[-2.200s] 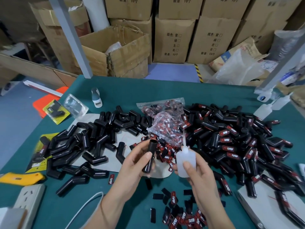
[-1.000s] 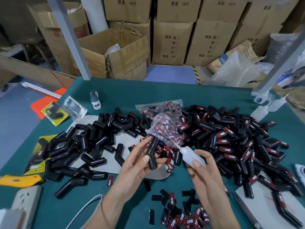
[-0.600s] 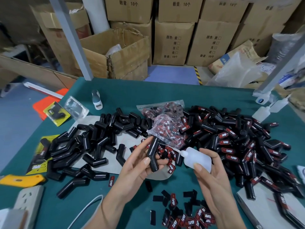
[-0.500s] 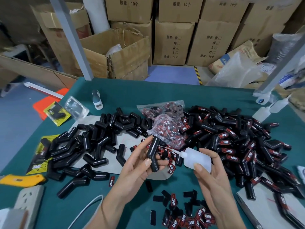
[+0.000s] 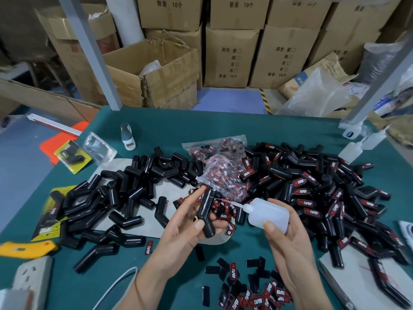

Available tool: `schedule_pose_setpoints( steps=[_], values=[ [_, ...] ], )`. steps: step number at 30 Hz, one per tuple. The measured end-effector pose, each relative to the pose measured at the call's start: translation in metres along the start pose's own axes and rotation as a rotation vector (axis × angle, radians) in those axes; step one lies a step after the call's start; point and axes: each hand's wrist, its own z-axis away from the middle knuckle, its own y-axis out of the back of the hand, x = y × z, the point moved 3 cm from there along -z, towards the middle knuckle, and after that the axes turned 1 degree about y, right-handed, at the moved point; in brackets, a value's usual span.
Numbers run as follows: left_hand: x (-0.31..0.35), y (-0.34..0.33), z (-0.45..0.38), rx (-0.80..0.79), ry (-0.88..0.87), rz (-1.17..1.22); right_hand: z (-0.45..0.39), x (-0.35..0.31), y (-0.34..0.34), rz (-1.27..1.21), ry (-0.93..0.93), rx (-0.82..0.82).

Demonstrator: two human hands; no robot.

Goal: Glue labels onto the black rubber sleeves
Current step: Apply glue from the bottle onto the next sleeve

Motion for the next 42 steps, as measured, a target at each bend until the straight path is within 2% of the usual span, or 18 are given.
schedule_pose_setpoints(
  steps=[7, 15, 22, 28, 42],
  values=[
    [0.002, 0.000, 0.001, -0.074, 0.016, -0.003, 0.000, -0.001, 0.000, 0.021, 0.065, 0.021],
    [-0.001, 0.001, -0.001, -0.093, 0.026, 0.011, 0.004, -0.005, 0.004, 0.227, 0.165, 0.123],
    [0.002, 0.000, -0.001, -0.047, 0.053, -0.044, 0.016, -0.014, 0.001, 0.331, 0.239, 0.170],
    [0.000, 0.002, -0.001, -0.045, 0.074, -0.036, 0.029, -0.023, -0.013, 0.360, 0.398, 0.201],
    [0.007, -0.001, 0.003, -0.017, 0.068, -0.110, 0.034, -0.024, -0.017, 0.429, 0.467, 0.162]
  ],
)
